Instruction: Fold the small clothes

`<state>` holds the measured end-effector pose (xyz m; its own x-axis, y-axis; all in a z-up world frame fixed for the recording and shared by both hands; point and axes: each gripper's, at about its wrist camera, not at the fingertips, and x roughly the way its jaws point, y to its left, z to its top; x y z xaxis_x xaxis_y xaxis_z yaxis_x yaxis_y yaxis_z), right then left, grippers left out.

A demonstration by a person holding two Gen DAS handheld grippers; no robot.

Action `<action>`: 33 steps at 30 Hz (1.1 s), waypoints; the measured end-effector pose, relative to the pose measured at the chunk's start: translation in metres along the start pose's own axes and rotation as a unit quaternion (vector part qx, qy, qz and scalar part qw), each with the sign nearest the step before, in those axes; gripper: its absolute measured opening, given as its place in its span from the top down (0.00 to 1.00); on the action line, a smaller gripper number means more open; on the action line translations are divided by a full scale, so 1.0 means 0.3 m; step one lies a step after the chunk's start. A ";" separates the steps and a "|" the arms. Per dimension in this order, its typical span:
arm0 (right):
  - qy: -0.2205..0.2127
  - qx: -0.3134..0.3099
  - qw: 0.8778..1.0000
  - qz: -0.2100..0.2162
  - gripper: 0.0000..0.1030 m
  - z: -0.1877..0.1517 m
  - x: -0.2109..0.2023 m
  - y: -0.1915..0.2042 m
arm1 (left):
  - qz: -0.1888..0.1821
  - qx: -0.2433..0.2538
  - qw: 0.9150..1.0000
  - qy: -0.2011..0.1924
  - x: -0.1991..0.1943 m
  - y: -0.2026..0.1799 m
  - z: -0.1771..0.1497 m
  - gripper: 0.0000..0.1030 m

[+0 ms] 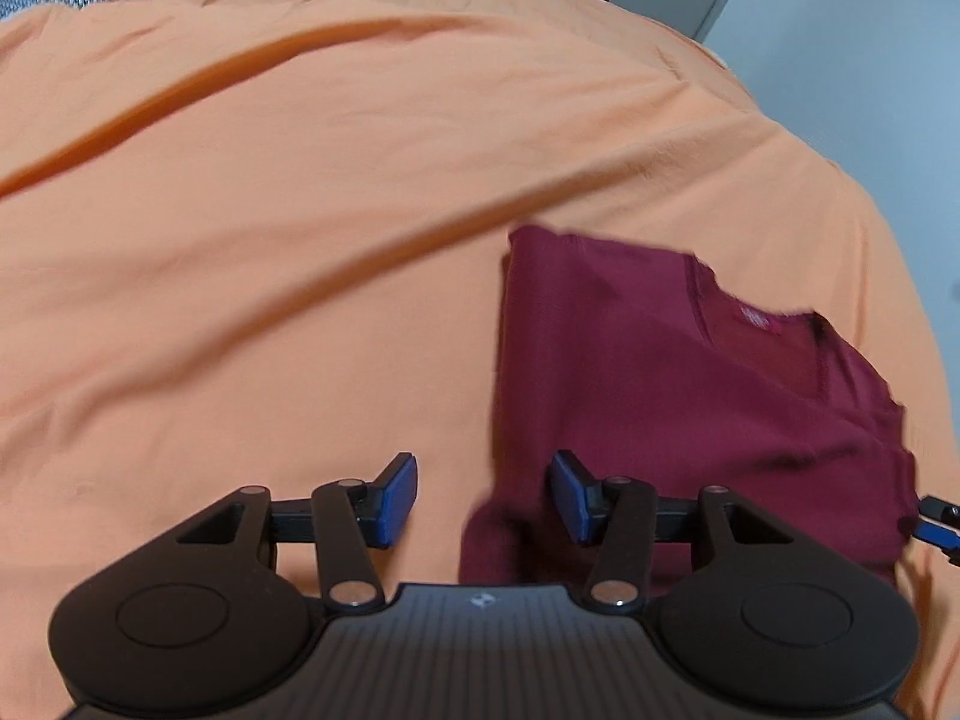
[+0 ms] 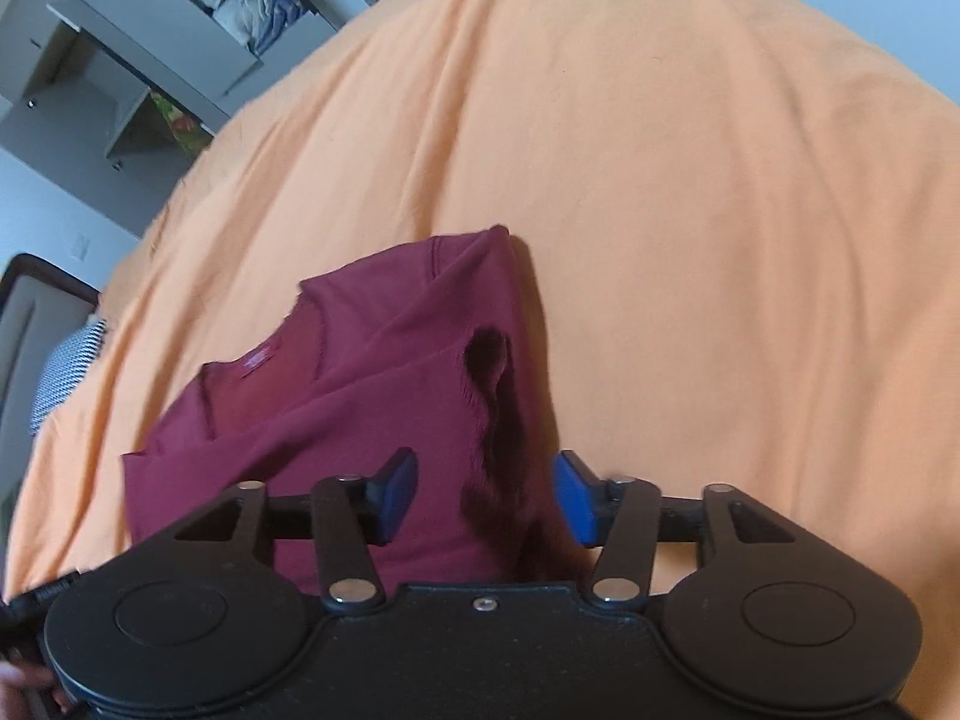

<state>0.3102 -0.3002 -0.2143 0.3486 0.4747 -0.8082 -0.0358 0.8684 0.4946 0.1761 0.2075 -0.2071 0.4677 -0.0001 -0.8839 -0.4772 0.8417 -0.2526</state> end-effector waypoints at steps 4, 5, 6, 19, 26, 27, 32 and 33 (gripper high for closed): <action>0.013 -0.010 1.000 -0.003 0.46 -0.116 -0.097 -0.006 | -0.015 0.022 0.999 0.039 -0.068 0.032 -0.155 0.47; 0.017 -0.013 1.000 -0.007 0.46 -0.158 -0.122 -0.006 | -0.021 0.027 0.998 0.051 -0.084 0.039 -0.197 0.47; 0.021 -0.014 1.000 -0.010 0.46 -0.194 -0.141 -0.005 | -0.029 0.031 0.997 0.063 -0.098 0.046 -0.239 0.47; 0.064 -0.019 0.998 -0.014 0.46 -0.614 -0.359 -0.031 | -0.089 0.053 0.988 0.118 -0.244 0.118 -0.602 0.52; 0.077 -0.050 0.996 0.013 0.46 -0.707 -0.392 -0.071 | -0.079 0.063 0.989 0.108 -0.291 0.121 -0.739 0.62; 0.077 -0.056 0.995 0.010 0.46 -0.717 -0.398 -0.076 | -0.080 0.065 0.989 0.108 -0.291 0.121 -0.752 0.64; 0.084 -0.052 0.995 0.001 0.46 -0.757 -0.410 -0.144 | -0.077 0.064 0.989 0.112 -0.290 0.121 -0.816 0.65; 0.090 -0.049 0.995 -0.002 0.46 -0.768 -0.404 -0.158 | -0.076 0.062 0.989 0.115 -0.284 0.123 -0.826 0.65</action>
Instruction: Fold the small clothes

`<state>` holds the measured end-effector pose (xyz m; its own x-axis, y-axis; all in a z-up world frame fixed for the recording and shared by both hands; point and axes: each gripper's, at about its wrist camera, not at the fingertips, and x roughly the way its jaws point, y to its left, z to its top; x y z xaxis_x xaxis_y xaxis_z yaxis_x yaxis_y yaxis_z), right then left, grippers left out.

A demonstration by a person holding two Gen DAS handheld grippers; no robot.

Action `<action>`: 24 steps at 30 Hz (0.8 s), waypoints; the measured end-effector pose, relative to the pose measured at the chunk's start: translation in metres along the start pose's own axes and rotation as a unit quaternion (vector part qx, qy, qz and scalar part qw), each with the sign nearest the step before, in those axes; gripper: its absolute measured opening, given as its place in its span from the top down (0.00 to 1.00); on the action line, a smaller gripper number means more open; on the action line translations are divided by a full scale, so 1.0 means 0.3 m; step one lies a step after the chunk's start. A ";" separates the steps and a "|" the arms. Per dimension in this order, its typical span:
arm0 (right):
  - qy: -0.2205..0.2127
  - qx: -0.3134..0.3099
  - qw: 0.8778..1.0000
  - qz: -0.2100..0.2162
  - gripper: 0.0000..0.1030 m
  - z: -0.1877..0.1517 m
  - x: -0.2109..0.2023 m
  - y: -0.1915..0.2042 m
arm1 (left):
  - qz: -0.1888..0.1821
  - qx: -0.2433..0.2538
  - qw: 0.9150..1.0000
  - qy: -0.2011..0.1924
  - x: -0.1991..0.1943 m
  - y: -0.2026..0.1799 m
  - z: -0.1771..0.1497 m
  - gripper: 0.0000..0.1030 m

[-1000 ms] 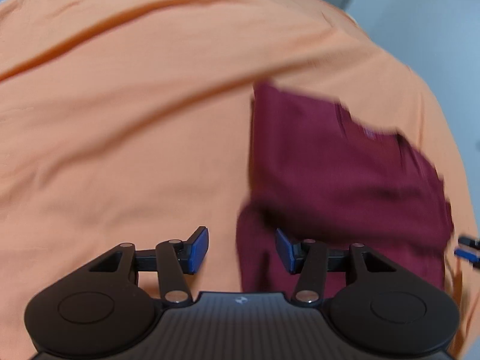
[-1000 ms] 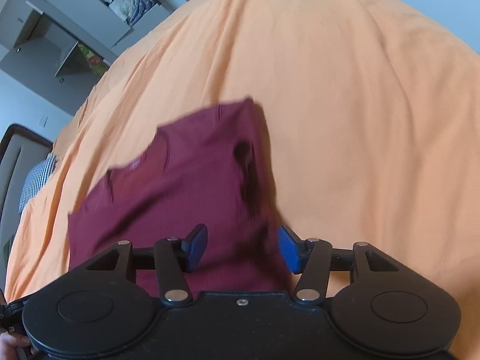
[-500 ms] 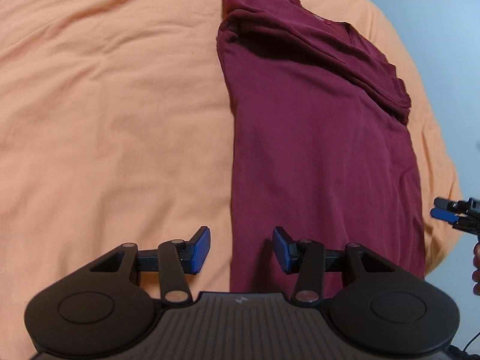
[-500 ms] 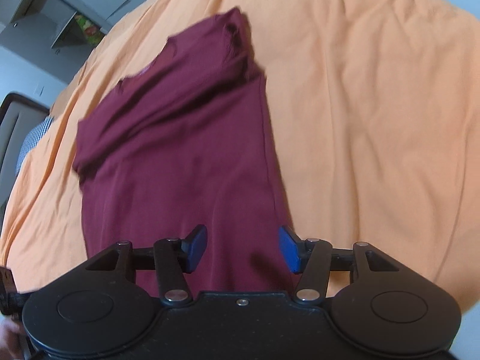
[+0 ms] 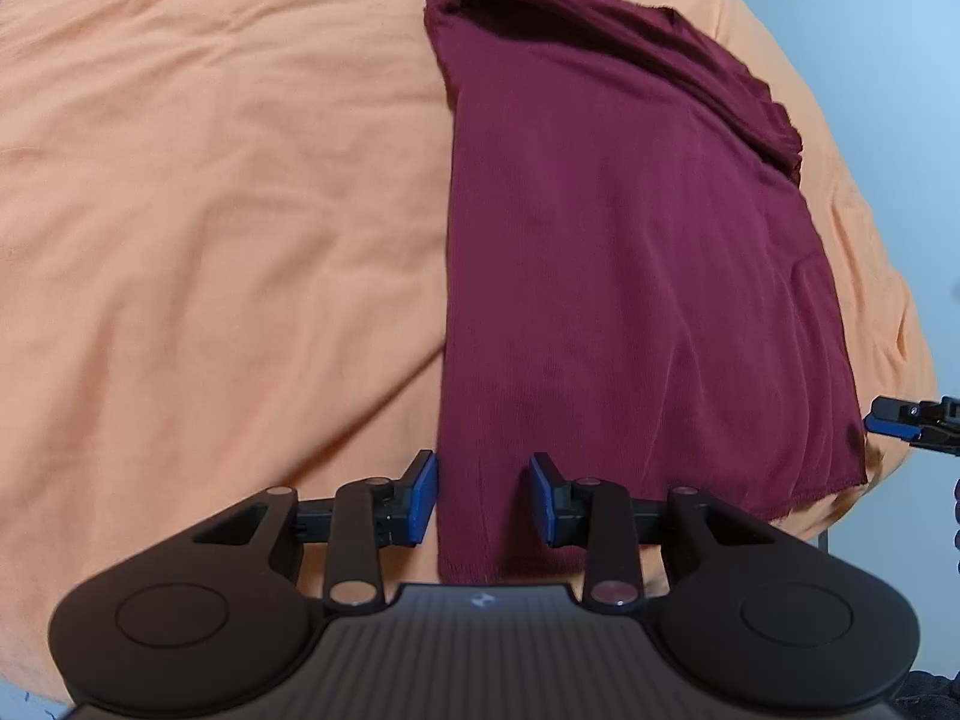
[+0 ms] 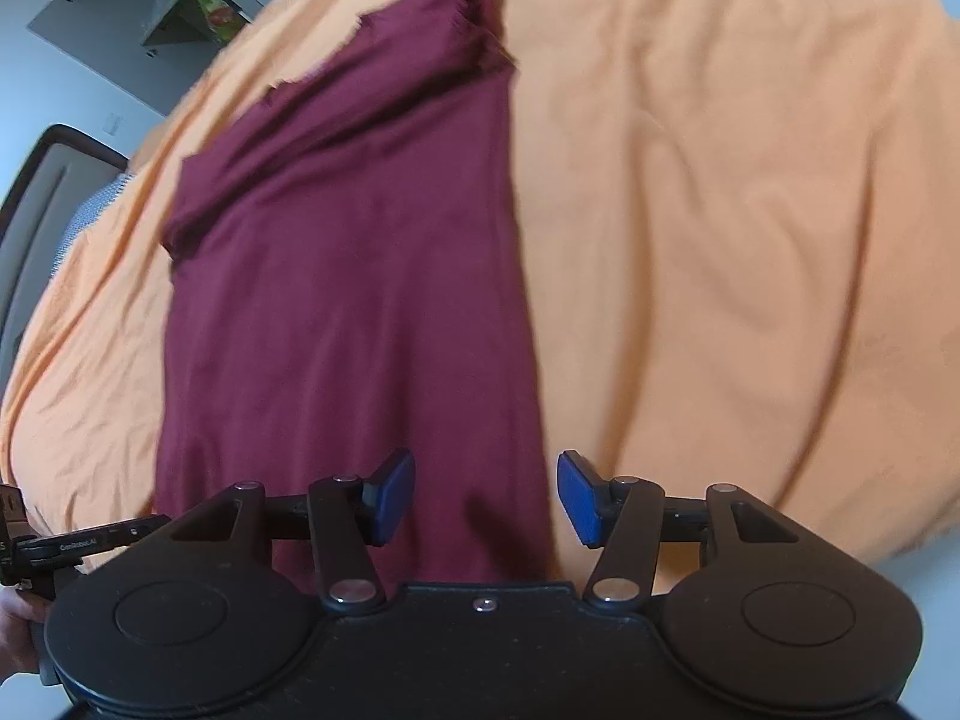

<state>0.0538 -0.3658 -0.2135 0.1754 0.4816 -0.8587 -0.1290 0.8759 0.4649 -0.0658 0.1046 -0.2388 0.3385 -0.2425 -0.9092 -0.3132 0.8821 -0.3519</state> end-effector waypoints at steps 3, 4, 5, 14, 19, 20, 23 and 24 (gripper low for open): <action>0.016 0.006 1.000 0.002 0.48 -0.026 0.038 -0.028 | -0.006 -0.024 1.000 0.007 0.032 0.011 -0.015 0.65; 0.021 0.010 1.000 0.005 0.50 -0.030 0.052 -0.032 | -0.007 -0.030 0.999 0.008 0.039 0.012 -0.012 0.67; 0.028 0.012 1.000 0.006 0.50 -0.031 0.067 -0.033 | -0.005 -0.034 0.999 0.008 0.044 0.011 -0.008 0.68; 0.040 -0.063 0.997 0.021 0.96 -0.007 -0.004 -0.002 | -0.018 -0.040 0.999 -0.023 -0.070 -0.003 -0.015 0.97; 0.043 -0.049 0.998 0.024 0.97 -0.026 -0.083 -0.080 | -0.012 -0.070 0.997 -0.025 -0.131 0.051 -0.099 0.98; 0.050 -0.053 0.997 0.019 0.97 -0.028 -0.078 -0.082 | -0.011 -0.070 0.997 -0.017 -0.122 0.052 -0.108 0.98; 0.062 -0.057 0.996 0.012 0.97 -0.019 -0.071 -0.073 | -0.012 -0.066 0.998 -0.009 -0.111 0.028 -0.099 0.98; 0.058 -0.054 0.997 0.022 0.97 -0.007 -0.079 -0.065 | -0.017 -0.064 0.998 -0.013 -0.122 0.020 -0.084 0.98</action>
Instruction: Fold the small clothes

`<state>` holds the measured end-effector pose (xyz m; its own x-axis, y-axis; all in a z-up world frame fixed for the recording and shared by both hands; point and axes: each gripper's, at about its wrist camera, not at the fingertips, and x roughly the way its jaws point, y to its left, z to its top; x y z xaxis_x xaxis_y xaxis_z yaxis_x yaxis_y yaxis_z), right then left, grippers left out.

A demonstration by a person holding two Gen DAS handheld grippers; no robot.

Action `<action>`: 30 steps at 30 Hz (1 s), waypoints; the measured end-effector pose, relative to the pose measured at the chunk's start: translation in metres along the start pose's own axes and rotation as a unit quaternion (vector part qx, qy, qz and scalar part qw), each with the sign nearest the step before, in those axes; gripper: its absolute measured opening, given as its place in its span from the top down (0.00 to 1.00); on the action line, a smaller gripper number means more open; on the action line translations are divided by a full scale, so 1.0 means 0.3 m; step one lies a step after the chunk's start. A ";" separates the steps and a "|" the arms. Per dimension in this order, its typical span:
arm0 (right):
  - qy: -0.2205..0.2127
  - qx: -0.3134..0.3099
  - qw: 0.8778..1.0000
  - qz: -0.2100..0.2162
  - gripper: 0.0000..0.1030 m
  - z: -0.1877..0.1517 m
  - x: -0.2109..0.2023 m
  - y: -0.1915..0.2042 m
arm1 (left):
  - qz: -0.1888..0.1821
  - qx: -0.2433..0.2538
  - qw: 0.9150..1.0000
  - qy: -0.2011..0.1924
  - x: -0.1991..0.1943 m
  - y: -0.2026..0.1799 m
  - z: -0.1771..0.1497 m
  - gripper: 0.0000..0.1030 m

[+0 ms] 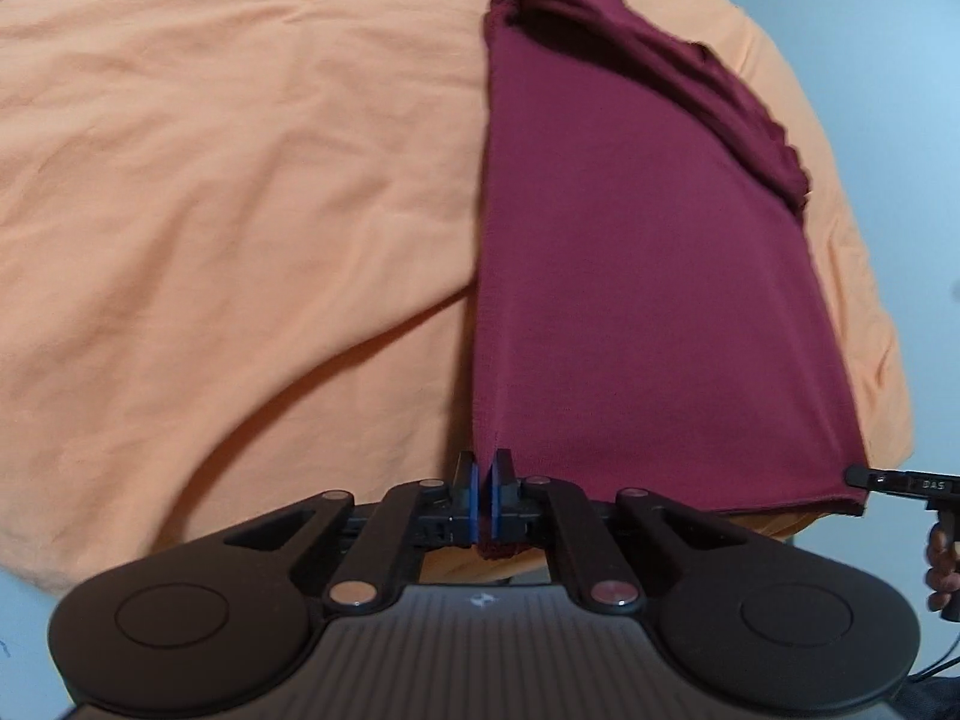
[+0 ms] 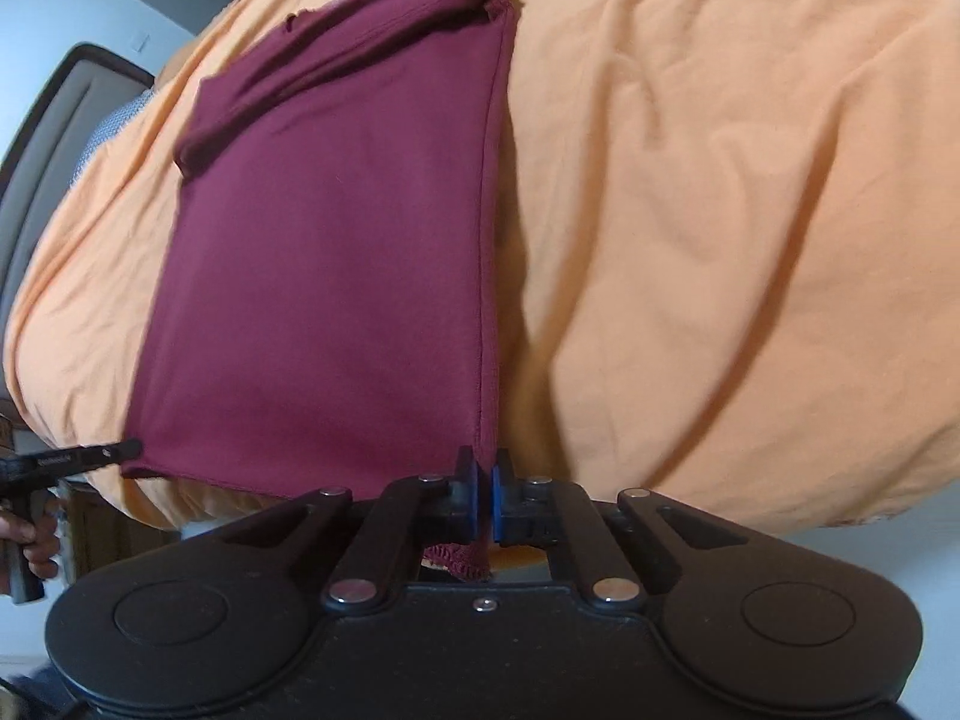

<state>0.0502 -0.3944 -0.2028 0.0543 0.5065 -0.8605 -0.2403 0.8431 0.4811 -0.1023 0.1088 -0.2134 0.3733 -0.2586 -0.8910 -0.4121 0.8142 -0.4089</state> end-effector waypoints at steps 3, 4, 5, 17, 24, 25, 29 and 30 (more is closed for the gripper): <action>-0.027 0.003 0.999 0.027 0.97 0.043 -0.043 0.021 | -0.015 0.000 1.000 -0.022 -0.050 -0.014 0.051 0.98; -0.036 0.006 0.999 0.036 0.97 0.059 -0.058 0.024 | -0.020 -0.004 0.999 -0.031 -0.065 -0.020 0.067 0.97; -0.045 0.010 0.998 0.043 0.97 0.078 -0.072 0.025 | -0.025 -0.009 0.999 -0.038 -0.076 -0.021 0.089 0.97; -0.098 0.143 0.980 0.102 0.96 0.339 -0.037 0.013 | -0.066 -0.051 0.994 -0.071 0.006 -0.091 0.439 0.97; -0.104 0.194 0.973 0.074 0.95 0.536 0.078 0.027 | -0.011 0.003 0.999 -0.041 0.154 -0.172 0.646 0.97; -0.104 0.208 0.970 0.068 0.95 0.552 0.093 0.024 | -0.003 0.000 0.999 -0.035 0.172 -0.169 0.660 0.97; -0.101 0.249 0.962 0.039 0.89 0.591 0.146 0.007 | 0.003 -0.047 0.999 -0.012 0.239 -0.128 0.696 0.93; -0.100 0.259 0.960 0.035 0.86 0.592 0.156 0.002 | -0.003 -0.071 0.997 -0.009 0.248 -0.109 0.699 0.88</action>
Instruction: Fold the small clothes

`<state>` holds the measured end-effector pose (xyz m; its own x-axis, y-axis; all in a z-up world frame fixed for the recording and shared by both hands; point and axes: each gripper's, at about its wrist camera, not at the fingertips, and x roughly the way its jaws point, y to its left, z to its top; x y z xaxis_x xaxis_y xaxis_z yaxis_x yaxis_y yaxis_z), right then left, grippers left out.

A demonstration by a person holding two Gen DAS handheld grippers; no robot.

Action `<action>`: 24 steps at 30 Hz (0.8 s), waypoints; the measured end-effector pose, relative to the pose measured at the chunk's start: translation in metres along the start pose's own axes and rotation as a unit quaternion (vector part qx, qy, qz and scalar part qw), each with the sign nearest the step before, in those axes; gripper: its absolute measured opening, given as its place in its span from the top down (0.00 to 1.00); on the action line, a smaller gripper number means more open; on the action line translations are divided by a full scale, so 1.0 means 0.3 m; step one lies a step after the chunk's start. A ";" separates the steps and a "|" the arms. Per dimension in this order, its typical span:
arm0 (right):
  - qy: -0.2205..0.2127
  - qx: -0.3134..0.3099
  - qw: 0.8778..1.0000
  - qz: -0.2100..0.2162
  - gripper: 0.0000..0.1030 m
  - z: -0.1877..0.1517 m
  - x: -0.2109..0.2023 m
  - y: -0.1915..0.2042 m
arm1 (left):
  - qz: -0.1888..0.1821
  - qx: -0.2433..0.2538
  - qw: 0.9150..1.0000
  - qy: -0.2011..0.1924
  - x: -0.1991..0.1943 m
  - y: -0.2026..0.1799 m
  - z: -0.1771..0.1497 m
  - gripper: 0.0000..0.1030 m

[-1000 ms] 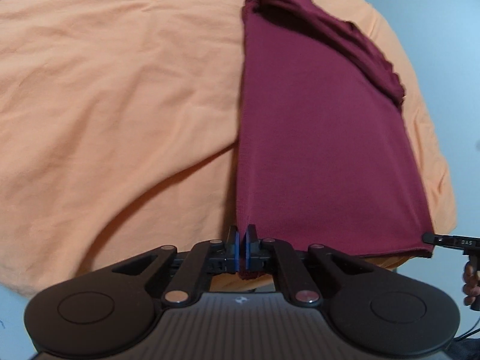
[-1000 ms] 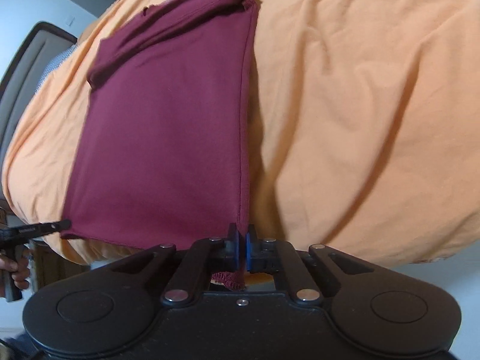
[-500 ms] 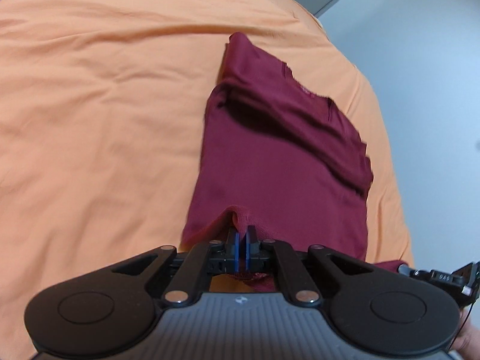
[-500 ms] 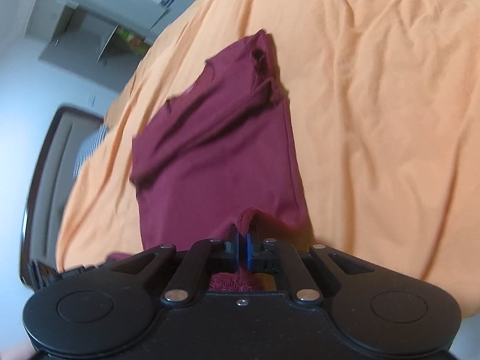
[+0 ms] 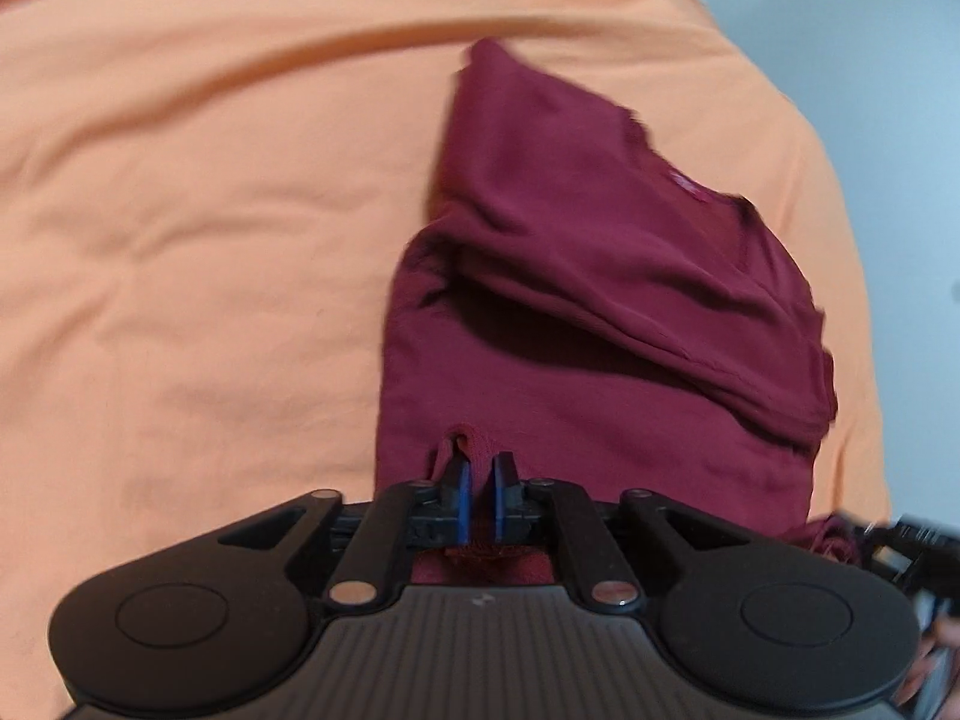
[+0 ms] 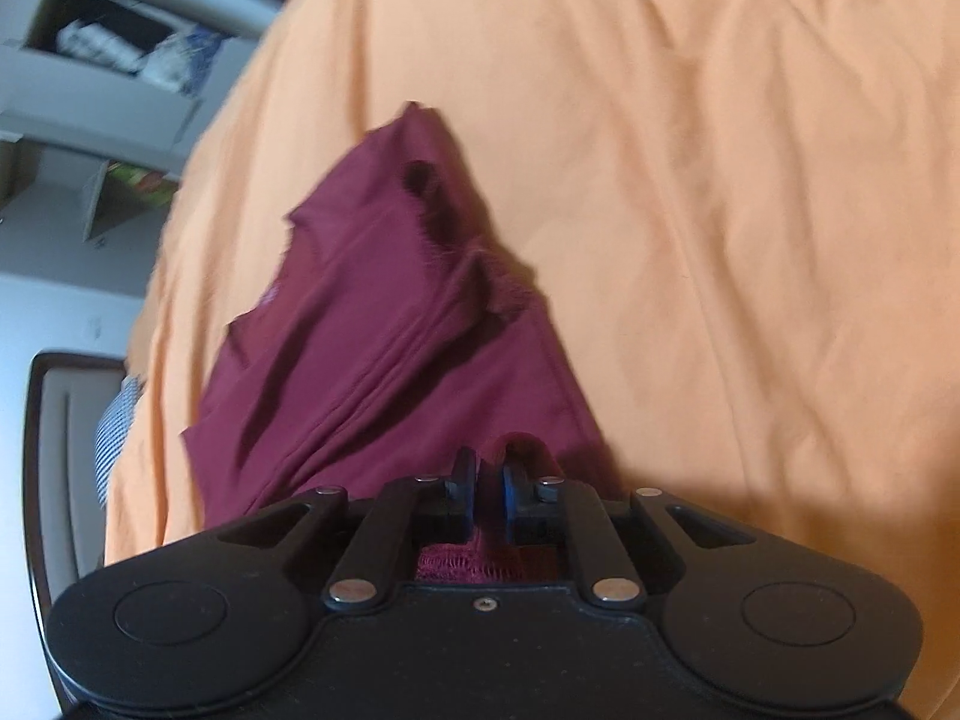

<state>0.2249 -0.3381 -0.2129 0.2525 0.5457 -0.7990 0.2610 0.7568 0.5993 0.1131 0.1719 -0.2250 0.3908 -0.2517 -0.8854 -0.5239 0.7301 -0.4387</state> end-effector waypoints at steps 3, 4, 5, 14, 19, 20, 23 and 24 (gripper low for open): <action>-0.018 0.031 0.999 0.008 0.73 0.006 0.002 -0.023 | -0.029 -0.047 0.998 -0.013 -0.016 0.053 0.008 0.66; -0.034 0.043 0.998 0.018 0.66 0.009 -0.011 -0.031 | -0.033 -0.049 0.998 -0.023 -0.034 0.062 0.011 0.63; -0.049 0.053 0.997 0.031 0.64 0.011 -0.027 -0.039 | -0.035 -0.047 0.998 -0.032 -0.051 0.068 0.013 0.62; -0.057 -0.109 0.992 0.002 0.49 0.031 -0.120 0.008 | 0.042 0.189 0.980 -0.052 -0.121 -0.027 -0.010 0.54; -0.036 -0.188 0.981 -0.014 0.47 -0.022 -0.117 0.050 | 0.074 0.369 0.925 -0.049 -0.113 -0.120 -0.058 0.54; -0.033 -0.198 0.980 -0.016 0.47 -0.031 -0.117 0.058 | 0.077 0.403 0.911 -0.044 -0.108 -0.135 -0.062 0.54; -0.031 -0.208 0.977 -0.024 0.45 -0.047 -0.118 0.071 | 0.078 0.495 0.865 -0.017 -0.088 -0.166 -0.072 0.54; -0.032 -0.205 0.978 -0.025 0.44 -0.049 -0.118 0.073 | 0.074 0.522 0.850 -0.007 -0.078 -0.175 -0.073 0.54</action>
<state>0.2080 -0.3356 -0.1723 0.3096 0.4903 -0.8147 -0.1183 0.8700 0.4786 0.1149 0.1254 -0.1844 0.3921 -0.1051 -0.9139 0.3858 0.9207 0.0596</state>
